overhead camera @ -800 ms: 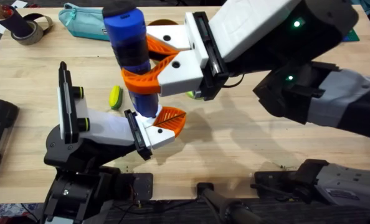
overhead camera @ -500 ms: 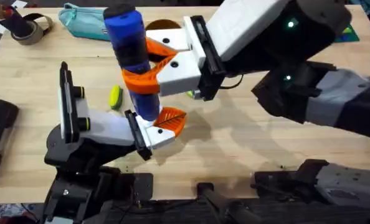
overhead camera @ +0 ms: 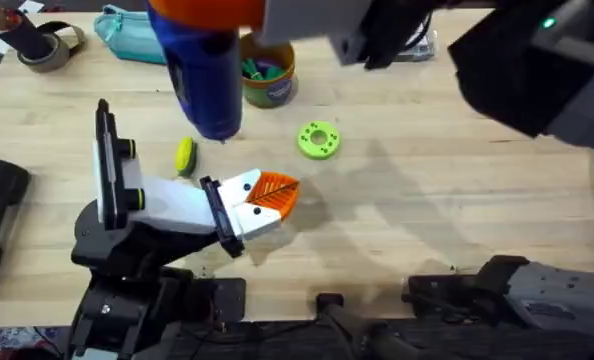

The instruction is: Pick up the gripper from the table and insert it into the empty holder that is missing its gripper. Then pick up a screw, insert it into the mounting hole, and use the screwdriver to tighten it. Finally, clean up the table by picking up the vegetable and placing it into the bucket.

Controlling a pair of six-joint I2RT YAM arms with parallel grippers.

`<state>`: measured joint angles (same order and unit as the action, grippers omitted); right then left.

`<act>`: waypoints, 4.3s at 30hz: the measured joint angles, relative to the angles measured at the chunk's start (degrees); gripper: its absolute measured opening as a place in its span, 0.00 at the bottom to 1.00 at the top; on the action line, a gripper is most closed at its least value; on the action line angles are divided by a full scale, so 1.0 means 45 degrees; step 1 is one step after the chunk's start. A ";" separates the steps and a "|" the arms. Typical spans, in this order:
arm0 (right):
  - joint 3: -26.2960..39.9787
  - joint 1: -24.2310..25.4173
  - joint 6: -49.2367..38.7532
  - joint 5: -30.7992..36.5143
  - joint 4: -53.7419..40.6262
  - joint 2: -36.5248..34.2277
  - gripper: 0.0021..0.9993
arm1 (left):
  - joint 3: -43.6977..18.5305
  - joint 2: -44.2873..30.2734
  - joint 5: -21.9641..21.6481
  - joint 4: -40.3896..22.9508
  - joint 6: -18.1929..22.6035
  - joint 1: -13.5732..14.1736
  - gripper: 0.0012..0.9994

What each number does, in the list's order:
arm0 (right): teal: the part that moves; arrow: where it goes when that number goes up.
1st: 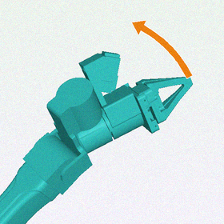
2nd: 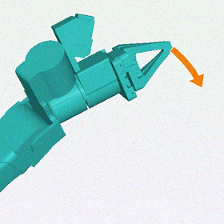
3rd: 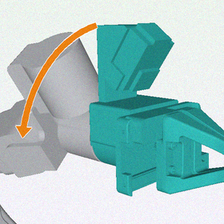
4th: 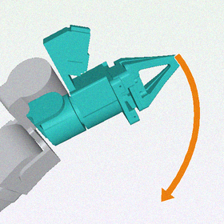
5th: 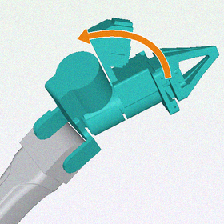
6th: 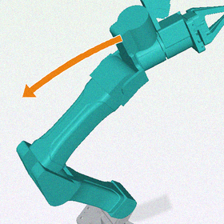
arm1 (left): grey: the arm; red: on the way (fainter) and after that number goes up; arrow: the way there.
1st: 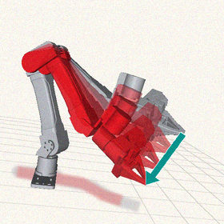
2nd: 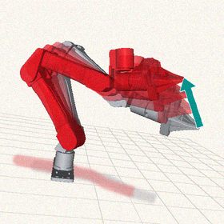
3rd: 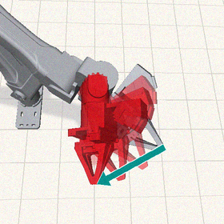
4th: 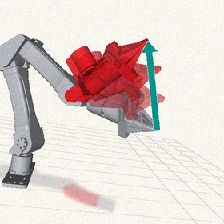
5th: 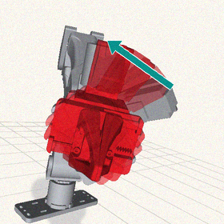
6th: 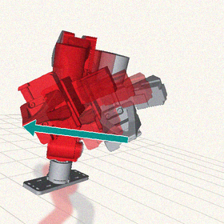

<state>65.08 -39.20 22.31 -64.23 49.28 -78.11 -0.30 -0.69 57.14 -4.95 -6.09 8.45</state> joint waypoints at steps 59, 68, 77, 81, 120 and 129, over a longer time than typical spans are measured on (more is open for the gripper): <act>-0.3762 -0.0417 -0.2399 0.0441 0.1144 0.0000 0.03 | 0.0000 0.0000 0.0005 -0.0019 0.0063 0.0000 0.01; -0.3790 -0.0417 -0.2528 0.0524 0.1034 0.0000 0.03 | 0.0000 0.0000 0.0005 -0.0019 0.0063 0.0000 0.01; -0.3790 -0.0418 -0.2595 0.0555 0.0966 0.0000 0.03 | 0.0000 0.0000 0.0005 -0.0019 0.0063 0.0000 0.01; -0.3790 -0.0428 -0.2601 0.0555 0.0966 0.0000 0.03 | 0.0000 0.0000 0.0005 -0.0019 0.0063 0.0000 0.01; -0.3826 -0.0514 -0.2444 0.0501 0.1962 -0.0544 0.03 | 0.0000 0.0000 0.0005 -0.0029 0.0063 0.0000 0.01; -0.3838 -0.0490 -0.1023 0.0364 0.3055 -0.0563 0.03 | 0.0000 0.0000 0.0005 -0.0029 0.0068 0.0000 0.01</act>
<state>47.81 -41.41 17.71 -62.59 63.03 -80.64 -0.30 -0.69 57.17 -5.08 -5.78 8.45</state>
